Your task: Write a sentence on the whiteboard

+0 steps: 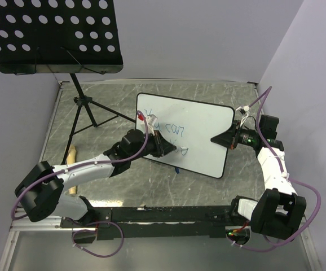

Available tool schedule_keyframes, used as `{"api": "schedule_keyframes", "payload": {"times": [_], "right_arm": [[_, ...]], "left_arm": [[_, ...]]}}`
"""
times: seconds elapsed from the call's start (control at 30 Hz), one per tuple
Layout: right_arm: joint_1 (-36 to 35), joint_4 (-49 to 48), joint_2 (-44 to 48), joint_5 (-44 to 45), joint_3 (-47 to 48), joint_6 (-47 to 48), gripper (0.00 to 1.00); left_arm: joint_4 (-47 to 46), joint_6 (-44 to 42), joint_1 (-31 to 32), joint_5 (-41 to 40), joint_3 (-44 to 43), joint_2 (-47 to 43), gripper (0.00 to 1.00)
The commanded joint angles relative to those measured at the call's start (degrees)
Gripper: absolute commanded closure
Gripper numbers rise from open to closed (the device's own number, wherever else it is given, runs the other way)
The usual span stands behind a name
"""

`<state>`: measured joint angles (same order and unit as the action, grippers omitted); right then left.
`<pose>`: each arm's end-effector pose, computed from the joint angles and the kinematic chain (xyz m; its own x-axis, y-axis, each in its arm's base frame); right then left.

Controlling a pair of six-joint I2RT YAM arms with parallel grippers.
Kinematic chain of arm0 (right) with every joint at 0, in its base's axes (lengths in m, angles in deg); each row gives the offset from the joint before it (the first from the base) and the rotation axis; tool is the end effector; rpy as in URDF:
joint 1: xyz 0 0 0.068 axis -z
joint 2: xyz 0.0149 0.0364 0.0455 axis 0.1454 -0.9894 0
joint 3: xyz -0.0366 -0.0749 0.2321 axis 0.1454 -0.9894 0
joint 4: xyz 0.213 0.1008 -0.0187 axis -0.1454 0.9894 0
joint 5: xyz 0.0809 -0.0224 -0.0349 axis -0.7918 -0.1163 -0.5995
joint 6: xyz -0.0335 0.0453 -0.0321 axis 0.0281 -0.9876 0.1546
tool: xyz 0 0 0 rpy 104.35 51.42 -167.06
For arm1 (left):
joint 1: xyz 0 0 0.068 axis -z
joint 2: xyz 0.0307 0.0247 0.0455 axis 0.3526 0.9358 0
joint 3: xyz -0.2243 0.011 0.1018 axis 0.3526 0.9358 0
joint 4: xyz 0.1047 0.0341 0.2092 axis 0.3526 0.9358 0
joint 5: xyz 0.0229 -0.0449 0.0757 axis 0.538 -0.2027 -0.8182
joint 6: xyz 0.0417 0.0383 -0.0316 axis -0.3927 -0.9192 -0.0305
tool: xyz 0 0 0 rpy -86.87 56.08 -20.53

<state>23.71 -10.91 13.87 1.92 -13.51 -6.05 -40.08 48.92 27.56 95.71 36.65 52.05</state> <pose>0.2134 -0.0075 0.2533 -0.5373 0.1113 -0.8360 -0.7313 0.4322 0.5276 0.1945 -0.2292 0.2345 -0.7231 -0.2887 -0.6275 0.4464 0.4979 -0.7435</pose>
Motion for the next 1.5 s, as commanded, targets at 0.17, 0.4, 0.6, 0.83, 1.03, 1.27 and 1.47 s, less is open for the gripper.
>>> {"api": "schedule_keyframes", "payload": {"times": [0.17,0.4,0.6,0.83,1.03,1.27,1.47], "right_arm": [[-0.2,-1.5,1.0,-13.6,4.0,0.0,1.00],[-0.2,-1.7,1.1,-13.5,3.9,-0.2,1.00],[-0.3,-1.9,1.1,-13.5,3.8,-0.4,1.00],[-0.2,-1.9,1.1,-13.6,3.8,-0.4,1.00],[-0.2,-1.9,1.2,-13.7,3.8,-0.4,1.00],[-0.2,-1.7,1.1,-13.6,3.9,-0.1,1.00],[-0.2,-1.4,1.1,-13.8,4.0,0.0,1.00]], "left_arm": [[-1.2,0.1,-0.3,-0.9,0.4,0.4,0.99],[-0.4,0.4,-0.3,0.3,2.3,-0.3,0.99],[0.0,0.2,-0.2,1.8,2.4,0.5,0.99],[0.5,-0.1,0.0,4.4,1.4,2.8,0.99],[-0.2,-0.2,0.3,5.4,0.8,3.8,0.99],[-4.9,1.6,0.2,6.6,1.6,0.5,0.99],[-5.7,3.1,-0.6,6.6,2.5,-5.4,0.99]]}}
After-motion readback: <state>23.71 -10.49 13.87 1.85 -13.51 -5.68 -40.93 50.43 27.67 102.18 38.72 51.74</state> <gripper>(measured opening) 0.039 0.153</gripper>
